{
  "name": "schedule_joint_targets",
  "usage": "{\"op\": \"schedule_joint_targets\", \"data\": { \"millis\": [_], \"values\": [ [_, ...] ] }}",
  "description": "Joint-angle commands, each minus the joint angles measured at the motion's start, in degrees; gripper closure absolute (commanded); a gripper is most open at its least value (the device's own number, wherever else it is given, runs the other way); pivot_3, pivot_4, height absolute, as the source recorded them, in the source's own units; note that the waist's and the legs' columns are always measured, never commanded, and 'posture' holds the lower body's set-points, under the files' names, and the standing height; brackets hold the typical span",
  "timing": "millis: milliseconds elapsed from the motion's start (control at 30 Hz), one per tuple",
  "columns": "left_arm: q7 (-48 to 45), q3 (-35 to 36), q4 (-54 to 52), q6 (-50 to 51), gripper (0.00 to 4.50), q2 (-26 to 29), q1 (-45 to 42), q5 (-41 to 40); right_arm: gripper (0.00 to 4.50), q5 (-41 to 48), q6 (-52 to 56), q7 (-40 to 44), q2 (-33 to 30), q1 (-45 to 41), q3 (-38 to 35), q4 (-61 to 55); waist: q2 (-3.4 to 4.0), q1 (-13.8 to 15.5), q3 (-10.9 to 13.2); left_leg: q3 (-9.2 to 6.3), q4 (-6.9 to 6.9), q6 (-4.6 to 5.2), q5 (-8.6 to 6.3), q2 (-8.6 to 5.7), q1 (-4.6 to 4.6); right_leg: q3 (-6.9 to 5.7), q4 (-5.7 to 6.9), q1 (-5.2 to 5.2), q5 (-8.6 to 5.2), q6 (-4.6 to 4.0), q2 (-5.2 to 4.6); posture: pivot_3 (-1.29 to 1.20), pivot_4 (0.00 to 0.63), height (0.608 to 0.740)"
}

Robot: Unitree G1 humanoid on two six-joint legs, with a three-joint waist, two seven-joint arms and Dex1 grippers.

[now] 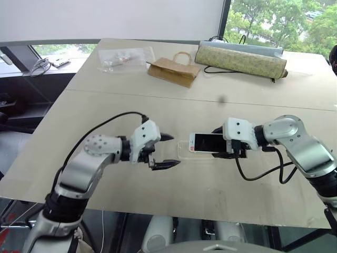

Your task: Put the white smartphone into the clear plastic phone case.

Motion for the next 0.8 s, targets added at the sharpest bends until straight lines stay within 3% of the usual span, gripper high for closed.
{"op": "schedule_joint_targets", "data": {
  "millis": [33,467,800],
  "values": [
    [3.13,1.71,-3.63,-1.79,0.0,-0.68,1.96,-0.16,1.43,-1.31,-3.21,2.11,0.17,-2.07,0.95,1.55,0.0,0.02,0.0,0.0,0.0,0.0,0.0,0.0,-0.01,0.0,0.0,0.0,0.0,0.0,-0.01,0.0,0.15,0.74],
    [9.68,1.14,-1.65,-9.38,0.0,-1.8,8.74,3.66,1.43,-7.16,-5.45,7.12,2.55,-7.2,7.07,9.92,0.02,-0.12,0.01,0.04,-0.05,0.01,-0.01,-0.01,0.01,0.0,-0.02,-0.01,0.01,-0.02,-0.07,0.0,0.15,0.74],
    [4.06,4.65,0.58,-11.32,0.0,1.32,8.68,-0.09,1.43,-10.0,-3.32,8.58,3.58,-8.8,8.21,10.92,0.02,-0.17,0.01,0.02,-0.08,0.01,-0.01,0.0,0.04,-0.04,-0.01,-0.02,0.01,-0.03,-0.09,0.0,0.15,0.74]
  ]
}}
